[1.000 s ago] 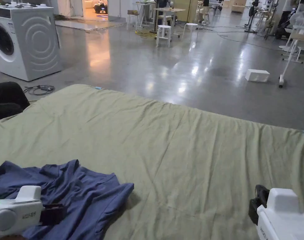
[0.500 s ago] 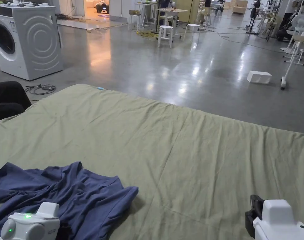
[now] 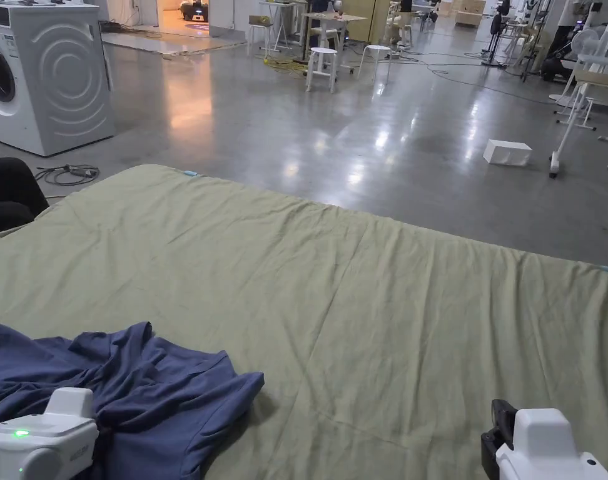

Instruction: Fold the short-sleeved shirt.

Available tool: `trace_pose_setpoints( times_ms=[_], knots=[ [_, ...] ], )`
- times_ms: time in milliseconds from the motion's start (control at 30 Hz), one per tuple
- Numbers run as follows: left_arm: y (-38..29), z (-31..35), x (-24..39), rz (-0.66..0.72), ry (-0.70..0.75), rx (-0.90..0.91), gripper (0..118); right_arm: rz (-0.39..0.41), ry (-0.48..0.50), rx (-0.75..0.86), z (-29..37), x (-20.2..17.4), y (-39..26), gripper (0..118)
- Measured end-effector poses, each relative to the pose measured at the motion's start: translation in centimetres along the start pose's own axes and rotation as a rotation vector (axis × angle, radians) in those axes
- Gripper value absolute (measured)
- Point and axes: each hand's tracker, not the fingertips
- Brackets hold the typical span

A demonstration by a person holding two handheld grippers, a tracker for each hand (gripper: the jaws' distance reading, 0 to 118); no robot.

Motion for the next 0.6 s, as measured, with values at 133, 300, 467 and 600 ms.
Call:
trace_pose_setpoints(
  times_ms=[133, 300, 467, 600],
  knots=[
    [1.7, 2.6, 0.2, 0.060, 0.012, 0.089, 3, -0.012, -0.039, -0.006, -0.1, 0.4, 0.1, 0],
    [4.6, 5.6, 1.2, 0.028, -0.013, 0.209, 3, -0.016, -0.054, 0.001, 0.2, 0.8, 0.1, 0],
    [8.6, 9.4, 3.5, 0.001, -0.034, 0.367, 3, -0.029, -0.066, 0.022, 0.9, 1.4, 0.4, 0],
    [12.3, 12.9, 6.7, -0.064, -0.086, 0.482, 3, -0.046, -0.085, 0.047, 1.8, 2.4, 0.8, 0]
  ],
)
